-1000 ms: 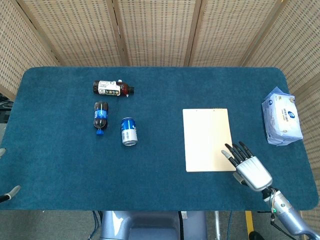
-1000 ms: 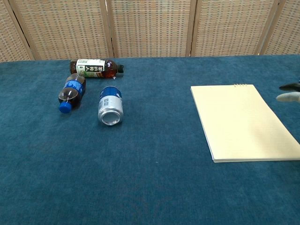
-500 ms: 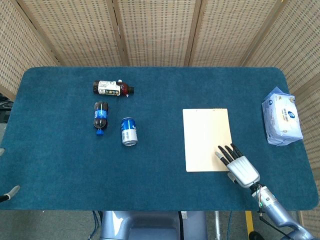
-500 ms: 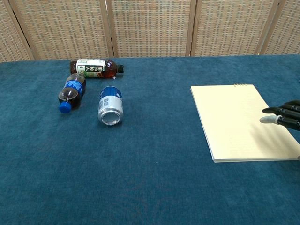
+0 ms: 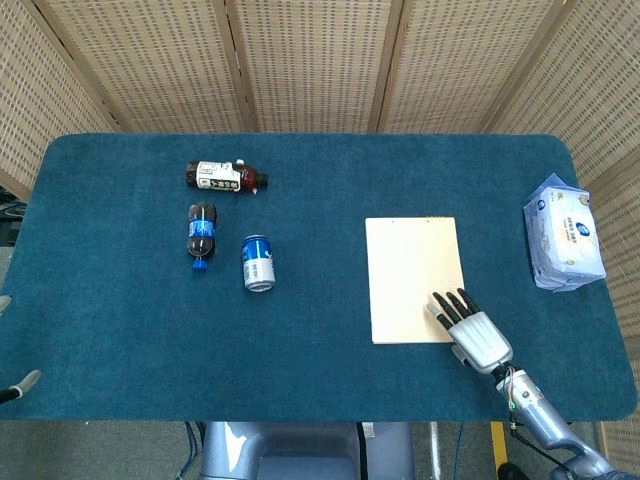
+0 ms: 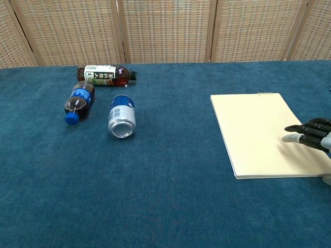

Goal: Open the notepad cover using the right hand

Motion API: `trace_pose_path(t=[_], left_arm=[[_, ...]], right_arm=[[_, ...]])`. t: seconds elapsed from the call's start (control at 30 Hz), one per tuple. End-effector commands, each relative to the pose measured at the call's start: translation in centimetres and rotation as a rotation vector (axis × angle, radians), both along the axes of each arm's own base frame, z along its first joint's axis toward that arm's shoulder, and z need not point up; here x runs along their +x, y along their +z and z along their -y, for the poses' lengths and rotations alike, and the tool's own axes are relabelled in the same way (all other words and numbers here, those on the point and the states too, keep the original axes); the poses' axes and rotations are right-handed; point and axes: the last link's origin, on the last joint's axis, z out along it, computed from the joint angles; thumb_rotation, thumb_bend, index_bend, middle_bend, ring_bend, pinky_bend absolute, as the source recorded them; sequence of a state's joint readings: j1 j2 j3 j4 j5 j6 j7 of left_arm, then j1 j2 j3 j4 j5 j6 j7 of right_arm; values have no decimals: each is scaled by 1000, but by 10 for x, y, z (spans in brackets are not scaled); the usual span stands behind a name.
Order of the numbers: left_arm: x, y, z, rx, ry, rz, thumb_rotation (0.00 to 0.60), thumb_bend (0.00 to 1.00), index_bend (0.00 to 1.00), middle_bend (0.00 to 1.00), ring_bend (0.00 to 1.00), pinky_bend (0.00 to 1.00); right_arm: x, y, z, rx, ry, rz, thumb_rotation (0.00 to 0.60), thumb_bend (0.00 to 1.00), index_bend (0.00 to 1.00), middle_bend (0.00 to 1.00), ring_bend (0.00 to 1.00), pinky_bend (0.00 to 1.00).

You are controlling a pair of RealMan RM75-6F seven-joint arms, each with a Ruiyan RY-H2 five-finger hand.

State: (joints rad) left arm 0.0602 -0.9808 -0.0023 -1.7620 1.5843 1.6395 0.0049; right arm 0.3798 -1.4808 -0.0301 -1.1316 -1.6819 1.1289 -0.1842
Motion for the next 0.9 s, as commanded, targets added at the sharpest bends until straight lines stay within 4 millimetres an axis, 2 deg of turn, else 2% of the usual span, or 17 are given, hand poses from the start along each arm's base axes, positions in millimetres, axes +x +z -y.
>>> trace_pose_path(t=[0.03, 0.67, 0.9], left_arm=[[0, 0, 0, 0, 1, 1, 600, 0, 0, 0, 0, 0], [0, 0, 0, 0, 2, 5, 600, 0, 0, 0, 0, 0], [0, 0, -1, -2, 5, 5, 600, 0, 0, 0, 0, 0]], right_arm=[[0, -2, 3, -4, -5, -1, 600, 399, 74, 0, 0, 0], [6, -9, 15, -51, -13, 6, 600, 414, 107, 0, 0, 0], [21, -10, 34, -133, 7, 84, 600, 414, 107, 0, 0, 0]])
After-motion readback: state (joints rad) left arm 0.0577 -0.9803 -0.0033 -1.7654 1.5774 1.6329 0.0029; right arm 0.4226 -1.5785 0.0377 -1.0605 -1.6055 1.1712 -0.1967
